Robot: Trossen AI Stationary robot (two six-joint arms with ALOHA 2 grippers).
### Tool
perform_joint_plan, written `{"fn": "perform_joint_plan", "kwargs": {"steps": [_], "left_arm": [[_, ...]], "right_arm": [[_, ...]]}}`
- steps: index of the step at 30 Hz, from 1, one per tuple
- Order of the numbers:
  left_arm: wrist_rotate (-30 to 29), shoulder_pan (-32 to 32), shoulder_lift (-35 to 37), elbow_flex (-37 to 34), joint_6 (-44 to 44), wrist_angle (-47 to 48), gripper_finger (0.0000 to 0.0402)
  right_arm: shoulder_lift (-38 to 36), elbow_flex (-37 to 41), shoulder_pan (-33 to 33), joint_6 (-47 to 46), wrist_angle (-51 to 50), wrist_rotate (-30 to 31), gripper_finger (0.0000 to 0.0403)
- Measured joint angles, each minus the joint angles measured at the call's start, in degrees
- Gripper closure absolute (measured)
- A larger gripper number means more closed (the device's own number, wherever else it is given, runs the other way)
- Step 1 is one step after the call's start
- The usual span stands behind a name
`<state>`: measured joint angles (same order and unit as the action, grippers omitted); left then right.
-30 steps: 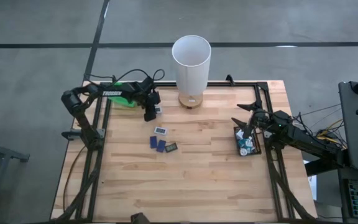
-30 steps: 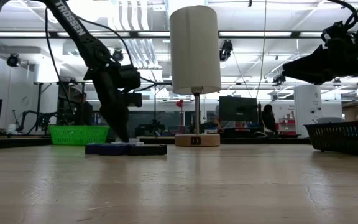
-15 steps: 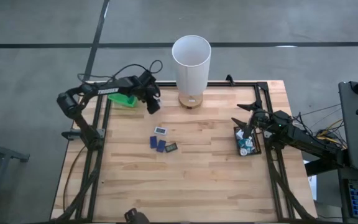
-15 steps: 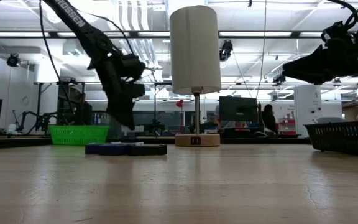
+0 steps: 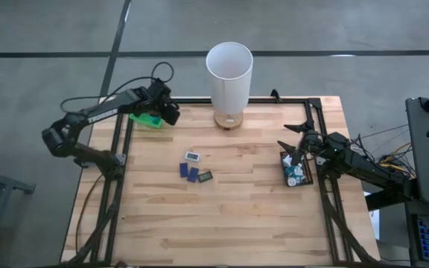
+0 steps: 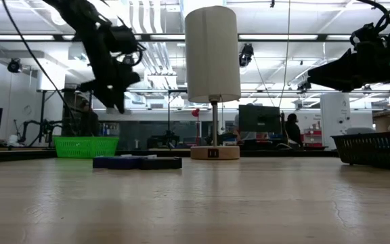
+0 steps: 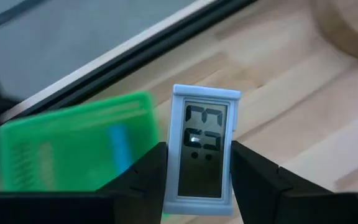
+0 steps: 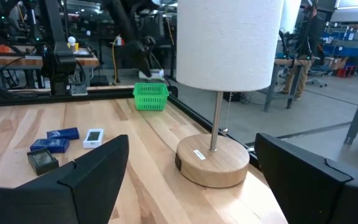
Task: Pick & Place Office items
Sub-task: Put the top white digital clock into the green bin
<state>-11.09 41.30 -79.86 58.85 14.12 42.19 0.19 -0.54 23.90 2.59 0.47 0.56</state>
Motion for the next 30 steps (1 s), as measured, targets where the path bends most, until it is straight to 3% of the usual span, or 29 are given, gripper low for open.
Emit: {"fn": "perform_joint_plan", "kwargs": {"steps": [6,13,22,30], "left_arm": [[-3.93,0.67,3.92,-0.02,5.86,7.8,0.0254],[-4.16,3.57,5.03,-1.32,7.34,10.7,0.0251],[-3.12,11.12,4.92,-9.5,7.32,2.71,0.0247],[5.15,17.75,4.91,-14.28,1.11,-7.06,0.025]], "right_arm": [[0.0,0.0,0.0,0.0,0.02,0.01,0.0054],[0.0,0.0,0.0,0.0,0.01,0.0,0.0057],[0.0,0.0,0.0,0.0,0.0,0.0,0.0055],[0.0,0.0,0.01,0.0,0.0,0.02,0.0057]]}}
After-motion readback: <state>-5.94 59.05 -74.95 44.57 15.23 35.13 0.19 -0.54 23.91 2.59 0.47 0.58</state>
